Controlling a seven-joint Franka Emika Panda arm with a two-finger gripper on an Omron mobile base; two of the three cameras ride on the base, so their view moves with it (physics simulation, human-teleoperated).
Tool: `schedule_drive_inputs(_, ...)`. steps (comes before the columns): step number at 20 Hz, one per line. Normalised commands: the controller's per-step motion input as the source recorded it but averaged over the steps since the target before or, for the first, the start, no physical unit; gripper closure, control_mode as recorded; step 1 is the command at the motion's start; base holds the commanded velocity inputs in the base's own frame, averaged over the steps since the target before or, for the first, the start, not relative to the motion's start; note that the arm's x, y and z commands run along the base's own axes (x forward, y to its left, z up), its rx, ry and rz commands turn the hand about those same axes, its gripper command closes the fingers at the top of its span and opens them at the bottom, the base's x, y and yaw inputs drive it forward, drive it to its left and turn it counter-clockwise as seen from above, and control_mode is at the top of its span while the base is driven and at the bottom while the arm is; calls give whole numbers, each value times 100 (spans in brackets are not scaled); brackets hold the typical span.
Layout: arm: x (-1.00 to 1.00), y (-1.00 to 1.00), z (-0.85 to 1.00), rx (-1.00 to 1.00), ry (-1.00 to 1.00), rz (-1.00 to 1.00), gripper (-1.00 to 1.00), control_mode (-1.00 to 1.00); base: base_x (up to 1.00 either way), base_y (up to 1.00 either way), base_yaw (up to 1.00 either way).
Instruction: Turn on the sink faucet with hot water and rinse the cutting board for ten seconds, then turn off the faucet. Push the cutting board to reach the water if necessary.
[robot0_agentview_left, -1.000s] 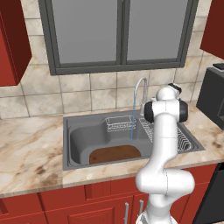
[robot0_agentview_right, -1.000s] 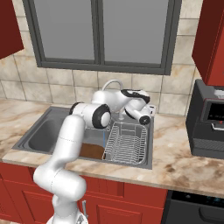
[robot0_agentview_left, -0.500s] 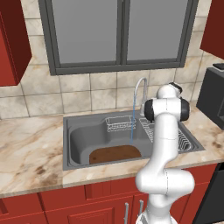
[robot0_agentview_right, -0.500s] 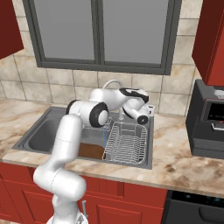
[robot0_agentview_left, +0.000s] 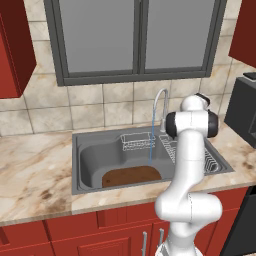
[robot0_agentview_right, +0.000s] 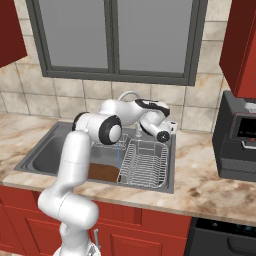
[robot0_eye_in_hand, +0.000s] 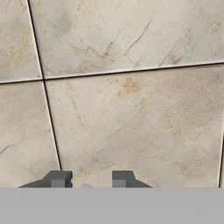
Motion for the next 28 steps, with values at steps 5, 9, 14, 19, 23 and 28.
schedule_drive_inputs(5, -53, -70, -18, 0, 8, 0, 100, -100, 0, 0, 0)
schedule_drive_inputs(9, -44, -59, -11, 0, 10, 0, 100, -100, 0, 0, 0)
schedule_drive_inputs(14, -10, -25, 6, 0, 5, 0, 100, -100, 0, 0, 0)
schedule_drive_inputs(19, 0, -10, 42, 0, 8, 0, 100, -100, 0, 0, 0)
schedule_drive_inputs(23, -1, -1, 52, 0, 2, 0, 100, -100, 0, 0, 0)
schedule_drive_inputs(28, -14, 0, 42, 0, 2, 1, 100, -100, 0, 0, 0)
